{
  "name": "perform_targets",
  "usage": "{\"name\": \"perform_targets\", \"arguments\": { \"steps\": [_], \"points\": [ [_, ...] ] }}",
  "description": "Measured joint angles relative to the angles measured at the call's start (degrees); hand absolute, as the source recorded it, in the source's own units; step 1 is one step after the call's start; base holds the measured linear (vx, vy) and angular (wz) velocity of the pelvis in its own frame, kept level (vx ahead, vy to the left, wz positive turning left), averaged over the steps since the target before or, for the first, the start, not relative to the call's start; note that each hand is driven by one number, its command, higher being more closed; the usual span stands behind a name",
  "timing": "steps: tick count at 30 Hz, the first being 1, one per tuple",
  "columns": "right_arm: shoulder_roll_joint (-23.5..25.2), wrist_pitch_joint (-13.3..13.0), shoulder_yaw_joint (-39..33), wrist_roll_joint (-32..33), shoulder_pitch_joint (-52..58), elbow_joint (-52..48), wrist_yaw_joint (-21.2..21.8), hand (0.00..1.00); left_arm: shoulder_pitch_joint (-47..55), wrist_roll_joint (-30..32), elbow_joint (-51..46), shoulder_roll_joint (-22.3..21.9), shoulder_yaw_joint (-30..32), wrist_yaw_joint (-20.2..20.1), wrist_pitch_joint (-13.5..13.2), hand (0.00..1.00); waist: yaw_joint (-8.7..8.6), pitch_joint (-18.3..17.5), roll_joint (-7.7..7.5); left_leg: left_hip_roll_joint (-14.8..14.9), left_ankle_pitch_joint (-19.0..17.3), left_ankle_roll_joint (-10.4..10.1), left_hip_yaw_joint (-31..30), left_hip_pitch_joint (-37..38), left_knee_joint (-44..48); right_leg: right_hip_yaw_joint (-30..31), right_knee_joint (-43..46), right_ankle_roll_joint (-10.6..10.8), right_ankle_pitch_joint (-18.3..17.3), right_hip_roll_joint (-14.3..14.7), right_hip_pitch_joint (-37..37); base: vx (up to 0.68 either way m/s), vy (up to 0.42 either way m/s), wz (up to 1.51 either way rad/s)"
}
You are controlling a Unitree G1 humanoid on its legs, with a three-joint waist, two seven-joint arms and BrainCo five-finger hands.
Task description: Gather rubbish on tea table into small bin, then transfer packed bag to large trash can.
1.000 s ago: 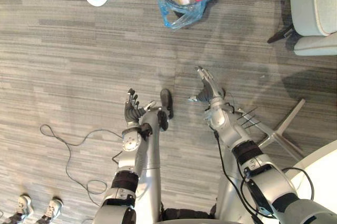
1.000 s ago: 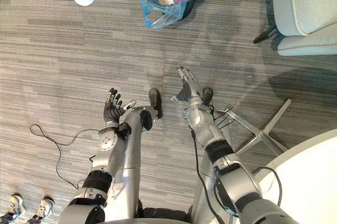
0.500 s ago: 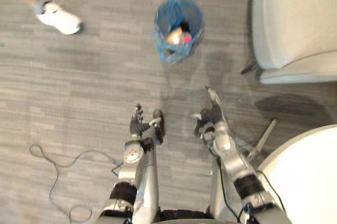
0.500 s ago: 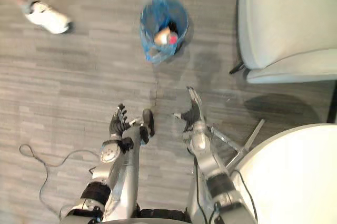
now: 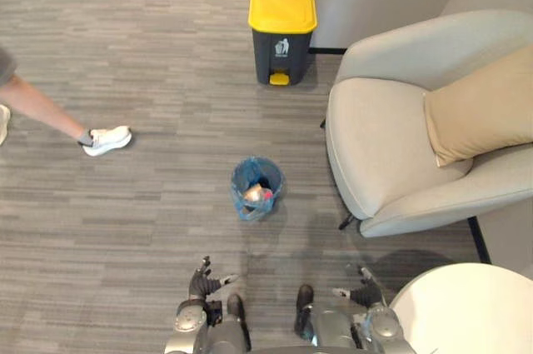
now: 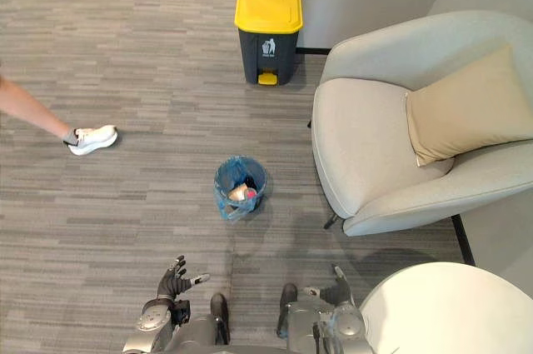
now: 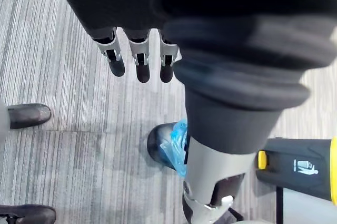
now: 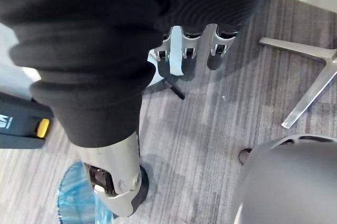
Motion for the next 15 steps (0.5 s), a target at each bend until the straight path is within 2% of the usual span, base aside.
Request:
{"name": "perform_targets", "arguments": {
  "steps": [2,4,5,7,8,9,10,11,13,14,15],
  "points": [
    [0.1,0.0,-1.1,0.3,0.0,1.0,0.0,0.0,-0.1,0.0,-0.1,0.1,0.7,0.0,0.0,0.0,-0.02,0.0,0.0,0.0,0.0,-0.1,-0.3,-0.3,2.2,0.0,-0.2,0.2,-0.3,-0.2,1.0,0.04,0.022,0.1],
    [0.1,0.0,-1.7,1.2,0.4,1.5,0.0,0.0,0.1,-0.1,-0.3,-0.5,2.1,0.0,0.0,0.0,0.05,0.4,-0.08,0.3,-0.5,-0.8,-1.0,-2.9,10.4,-0.4,0.0,0.5,-1.9,-0.7,2.9,0.01,0.006,0.26],
    [0.0,0.0,-1.9,2.1,0.6,1.4,-0.1,0.0,1.2,-0.1,-1.6,-1.0,2.9,0.0,0.0,0.0,0.07,1.3,0.41,1.8,-0.7,-1.1,-0.5,-5.3,19.9,-1.1,0.4,0.2,-3.4,-0.8,5.2,-0.07,0.015,0.16],
    [-0.3,-0.1,-2.0,2.3,1.5,0.1,-0.2,0.0,2.7,-0.1,-3.2,-1.9,3.6,0.0,0.0,0.0,0.48,2.1,0.87,4.8,0.1,-2.2,1.9,-7.8,27.8,-1.0,-0.5,-0.1,-3.9,0.0,7.8,-0.08,0.046,-0.05],
    [-0.3,-0.2,-2.0,2.8,2.0,-0.7,-0.2,0.0,3.2,-0.1,-3.3,-2.1,3.6,0.0,0.1,0.0,0.97,2.0,1.25,5.9,-0.8,-1.2,4.3,-8.1,27.7,-1.0,-2.5,-0.2,-3.8,0.0,8.8,0.0,0.056,-0.16],
    [-0.3,-0.3,-2.3,3.0,1.9,-0.9,-0.3,0.0,3.1,-0.1,-3.4,-2.1,3.6,0.0,0.1,0.0,1.16,2.1,1.34,6.0,-2.1,0.6,5.4,-8.9,25.6,-0.7,-3.6,-0.2,-3.8,-0.1,9.0,0.07,0.081,-0.12],
    [-0.3,-0.2,-2.8,3.1,1.7,-0.8,-0.3,0.0,3.0,-0.1,-3.4,-2.1,3.6,0.0,0.1,0.0,1.18,2.1,1.44,6.0,-2.3,0.9,5.7,-9.2,23.5,-0.4,-4.0,-0.2,-3.8,-0.2,8.7,0.08,0.071,-0.03],
    [-0.2,-0.1,-3.9,4.1,1.6,-0.5,-0.3,0.0,2.6,-0.1,-3.4,-2.2,3.6,0.0,0.1,0.0,1.35,2.3,1.7,5.4,-2.0,0.4,5.5,-9.2,16.5,0.4,-4.7,-0.1,-3.8,-0.2,8.1,0.13,0.174,0.0],
    [-0.6,0.2,-4.5,4.2,1.6,-0.1,-0.5,0.0,2.9,-0.1,-3.2,-2.1,3.7,0.0,0.1,0.0,1.52,1.9,2.41,4.7,-0.7,-1.6,3.6,-7.7,6.3,1.0,-4.5,1.5,-3.7,-0.2,7.2,0.14,0.229,-0.18],
    [-1.2,0.5,-4.5,4.2,1.3,0.3,-0.6,0.0,3.5,-0.1,-2.6,-1.8,3.8,0.1,0.1,0.0,1.78,2.0,2.42,4.4,0.5,-0.9,3.6,-7.2,5.6,2.7,-2.2,3.3,-4.7,-0.7,6.3,0.17,0.265,-0.42],
    [-1.1,0.4,-4.3,4.1,1.1,-0.1,-0.5,0.0,3.8,-0.1,-2.2,-1.6,3.7,0.1,0.1,0.0,1.83,1.9,1.41,3.1,-1.0,1.0,4.1,-7.6,8.1,4.1,0.3,5.1,-5.9,-2.3,5.5,0.19,0.276,-0.39]
  ]
}}
